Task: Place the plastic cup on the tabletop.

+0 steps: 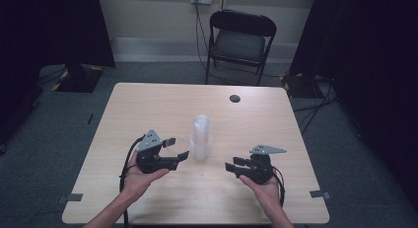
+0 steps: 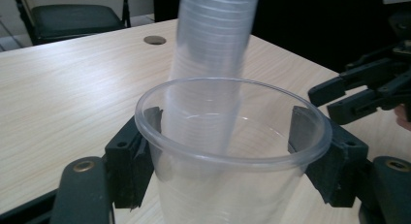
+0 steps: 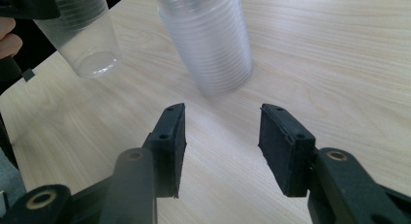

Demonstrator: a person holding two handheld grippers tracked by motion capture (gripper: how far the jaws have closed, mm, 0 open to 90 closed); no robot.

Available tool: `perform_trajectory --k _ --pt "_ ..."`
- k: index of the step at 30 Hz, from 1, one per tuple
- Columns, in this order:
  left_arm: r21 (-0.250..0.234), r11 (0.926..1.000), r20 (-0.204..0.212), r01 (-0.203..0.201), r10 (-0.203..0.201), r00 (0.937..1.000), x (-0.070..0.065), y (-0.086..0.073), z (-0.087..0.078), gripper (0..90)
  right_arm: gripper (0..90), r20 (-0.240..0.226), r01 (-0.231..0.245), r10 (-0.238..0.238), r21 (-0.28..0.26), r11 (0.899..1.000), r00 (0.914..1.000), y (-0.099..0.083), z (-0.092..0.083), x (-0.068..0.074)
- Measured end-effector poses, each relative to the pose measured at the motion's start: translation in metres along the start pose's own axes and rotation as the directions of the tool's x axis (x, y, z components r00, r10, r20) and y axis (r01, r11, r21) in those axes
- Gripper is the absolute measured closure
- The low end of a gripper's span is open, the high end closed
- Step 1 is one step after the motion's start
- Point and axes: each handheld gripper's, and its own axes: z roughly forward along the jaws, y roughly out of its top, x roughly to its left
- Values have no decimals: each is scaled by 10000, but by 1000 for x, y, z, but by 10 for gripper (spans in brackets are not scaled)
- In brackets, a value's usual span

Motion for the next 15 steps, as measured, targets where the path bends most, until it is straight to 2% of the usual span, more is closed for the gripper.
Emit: perform_trajectory --k 8,13,15 --pt "-57 10000 -599 68 -71 9982 12 0 -5 284 511 277 85 -83 -77 9999 9996 -3 -2 -2" --pt "-222 9997 -1099 74 -98 9939 21 1 -7 284 505 343 243 -243 8 9997 9991 -4 -1 -2" --pt "-225 9995 -1198 201 -227 9925 25 1 -7 284 503 365 205 -205 11 9998 9991 -5 -2 -3"
